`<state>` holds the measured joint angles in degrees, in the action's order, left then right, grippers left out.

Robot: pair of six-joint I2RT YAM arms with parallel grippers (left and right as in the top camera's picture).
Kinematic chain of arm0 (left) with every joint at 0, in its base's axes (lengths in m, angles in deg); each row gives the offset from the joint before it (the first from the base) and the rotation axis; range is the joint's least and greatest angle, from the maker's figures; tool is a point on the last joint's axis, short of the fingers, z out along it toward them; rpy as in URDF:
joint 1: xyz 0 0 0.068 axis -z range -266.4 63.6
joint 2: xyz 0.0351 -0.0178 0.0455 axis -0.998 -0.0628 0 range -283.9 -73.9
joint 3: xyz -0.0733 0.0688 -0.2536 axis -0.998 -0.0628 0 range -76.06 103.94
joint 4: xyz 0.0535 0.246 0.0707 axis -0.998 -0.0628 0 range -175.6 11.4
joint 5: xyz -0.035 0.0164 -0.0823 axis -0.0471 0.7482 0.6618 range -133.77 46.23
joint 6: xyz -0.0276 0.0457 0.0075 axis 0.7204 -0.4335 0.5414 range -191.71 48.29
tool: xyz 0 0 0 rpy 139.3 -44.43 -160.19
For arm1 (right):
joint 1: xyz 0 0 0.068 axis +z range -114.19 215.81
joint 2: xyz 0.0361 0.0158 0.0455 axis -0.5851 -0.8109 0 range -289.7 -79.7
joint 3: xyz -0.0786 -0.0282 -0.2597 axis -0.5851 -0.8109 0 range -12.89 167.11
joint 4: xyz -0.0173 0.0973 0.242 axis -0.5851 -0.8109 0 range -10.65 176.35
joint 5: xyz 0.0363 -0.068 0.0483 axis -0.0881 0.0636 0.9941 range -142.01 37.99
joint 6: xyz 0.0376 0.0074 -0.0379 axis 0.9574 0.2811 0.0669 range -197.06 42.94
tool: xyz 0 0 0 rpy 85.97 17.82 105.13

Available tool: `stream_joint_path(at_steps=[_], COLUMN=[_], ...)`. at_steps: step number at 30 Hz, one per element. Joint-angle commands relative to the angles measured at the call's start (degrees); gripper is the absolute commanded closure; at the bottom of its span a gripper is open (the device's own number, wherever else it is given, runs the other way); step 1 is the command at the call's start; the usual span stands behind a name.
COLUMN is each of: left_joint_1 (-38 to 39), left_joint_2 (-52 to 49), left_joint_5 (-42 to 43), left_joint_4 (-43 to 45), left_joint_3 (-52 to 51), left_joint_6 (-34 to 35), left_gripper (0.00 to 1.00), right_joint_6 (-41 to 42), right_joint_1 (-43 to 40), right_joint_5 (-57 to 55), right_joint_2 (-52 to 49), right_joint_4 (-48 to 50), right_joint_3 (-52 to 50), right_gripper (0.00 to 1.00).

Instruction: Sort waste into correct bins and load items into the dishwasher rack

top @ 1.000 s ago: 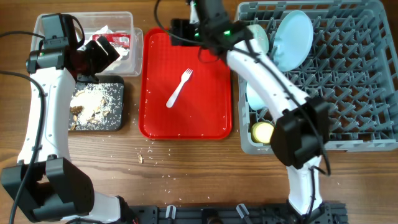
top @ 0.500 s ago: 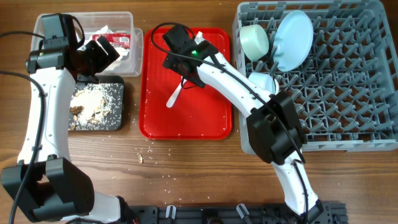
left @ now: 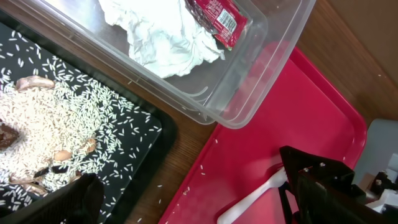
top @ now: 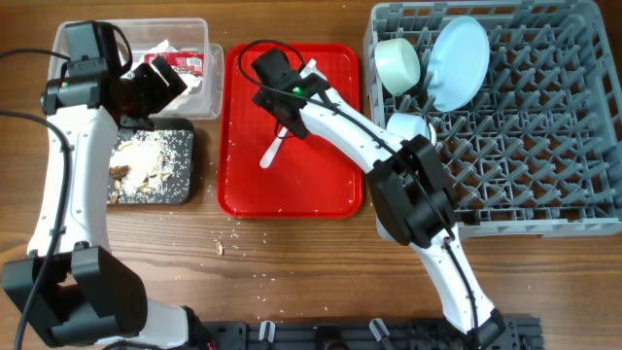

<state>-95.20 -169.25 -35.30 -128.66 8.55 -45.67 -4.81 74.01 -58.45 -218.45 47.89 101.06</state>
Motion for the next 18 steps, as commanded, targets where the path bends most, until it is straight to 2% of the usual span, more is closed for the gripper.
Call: stream_joint_path(at_steps=[1, 2, 6, 13, 18], left_joint_1=[-0.07, -0.07, -0.07, -0.07, -0.07], left_joint_2=[-0.07, -0.07, -0.07, -0.07, -0.07], left_joint_5=[0.48, 0.48, 0.48, 0.48, 0.48], left_joint_4=[0.13, 0.13, 0.13, 0.13, 0.13], left_joint_3=[0.72, 0.72, 0.72, 0.72, 0.72], left_joint_6=[-0.07, -0.07, -0.07, -0.07, -0.07], left_gripper=[0.0, 0.0, 0.0, 0.0, 0.0], right_joint_6=[1.27, 1.31, -1.4, -7.26, -8.04], right_joint_1=[0.44, 0.44, 0.46, 0.48, 0.46], right_joint_5=[1.97, 1.81, 1.38, 7.04, 5.86], right_joint_2=[-3.54, -3.54, -3.76, -6.95, -7.19], right_joint_4=[-0.66, -1.31, -3.98, -1.92, -0.11], right_joint_3=[-0.07, -0.07, -0.07, -0.07, -0.07], right_gripper=[0.29, 0.36, 0.47, 0.58, 0.69])
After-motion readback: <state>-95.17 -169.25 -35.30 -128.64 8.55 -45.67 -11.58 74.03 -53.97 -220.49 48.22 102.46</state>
